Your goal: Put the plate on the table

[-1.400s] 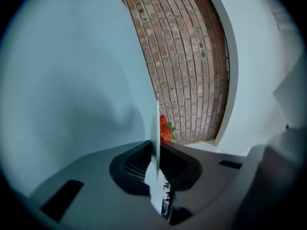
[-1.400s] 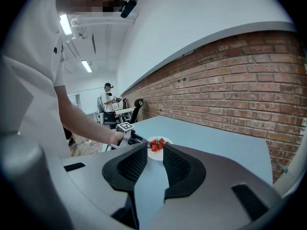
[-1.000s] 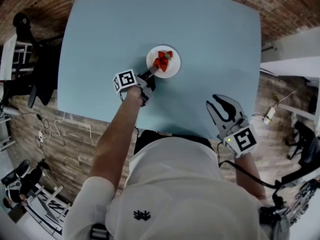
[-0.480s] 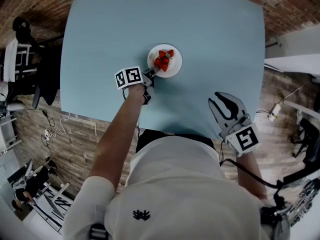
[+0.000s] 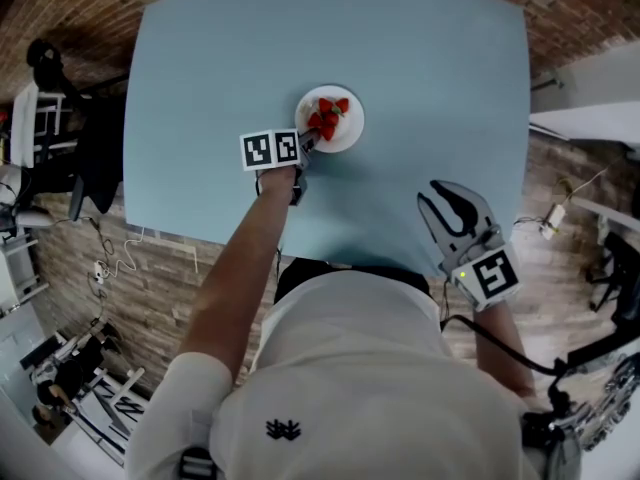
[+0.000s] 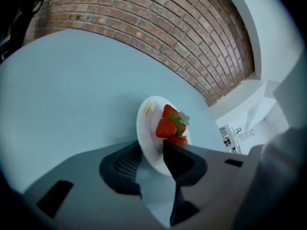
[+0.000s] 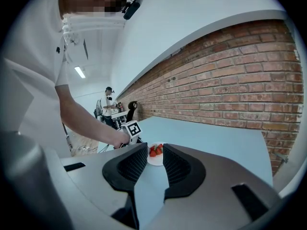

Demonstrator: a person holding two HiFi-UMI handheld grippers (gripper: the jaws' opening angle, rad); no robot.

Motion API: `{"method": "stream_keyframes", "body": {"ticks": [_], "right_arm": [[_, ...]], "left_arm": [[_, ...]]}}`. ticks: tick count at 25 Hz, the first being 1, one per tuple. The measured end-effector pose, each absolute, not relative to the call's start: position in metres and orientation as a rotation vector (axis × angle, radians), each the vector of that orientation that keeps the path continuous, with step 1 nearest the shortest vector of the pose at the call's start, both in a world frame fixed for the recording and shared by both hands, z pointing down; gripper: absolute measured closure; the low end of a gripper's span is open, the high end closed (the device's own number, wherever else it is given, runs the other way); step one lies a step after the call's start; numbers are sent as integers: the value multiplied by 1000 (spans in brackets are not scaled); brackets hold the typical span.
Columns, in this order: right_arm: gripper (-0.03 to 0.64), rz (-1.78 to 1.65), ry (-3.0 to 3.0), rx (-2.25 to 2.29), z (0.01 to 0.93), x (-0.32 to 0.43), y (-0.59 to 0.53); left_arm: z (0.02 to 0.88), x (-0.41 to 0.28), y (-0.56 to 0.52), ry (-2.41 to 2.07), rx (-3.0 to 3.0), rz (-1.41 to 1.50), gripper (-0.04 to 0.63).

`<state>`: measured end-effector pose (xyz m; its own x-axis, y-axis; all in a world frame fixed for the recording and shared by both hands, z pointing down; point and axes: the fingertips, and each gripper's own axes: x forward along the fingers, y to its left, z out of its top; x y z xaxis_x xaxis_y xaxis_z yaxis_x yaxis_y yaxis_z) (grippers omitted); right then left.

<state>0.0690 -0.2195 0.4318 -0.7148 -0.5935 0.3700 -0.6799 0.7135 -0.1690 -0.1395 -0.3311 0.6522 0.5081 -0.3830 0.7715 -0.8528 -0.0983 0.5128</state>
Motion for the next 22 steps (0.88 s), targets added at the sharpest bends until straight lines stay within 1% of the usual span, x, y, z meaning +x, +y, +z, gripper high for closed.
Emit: {"method": "stream_keyframes", "body": {"ticks": [4,15,20,22], "right_arm": [[526,423,-2632,1007,430,69,-215],[526,413,-2628,1025,425,69,-203],[526,413,-2622,1041,424,76,-198],[526,415,-2621,1039,424,77,-196]], "left_arm": [[654,-140,-333,-1095,1725,653,457],[651,-146,-338,-1168,1729,722,443],[652,-150,-339,-1221,1739,803,435],[652,-153,-340,-1237,1726,788,433]]}}
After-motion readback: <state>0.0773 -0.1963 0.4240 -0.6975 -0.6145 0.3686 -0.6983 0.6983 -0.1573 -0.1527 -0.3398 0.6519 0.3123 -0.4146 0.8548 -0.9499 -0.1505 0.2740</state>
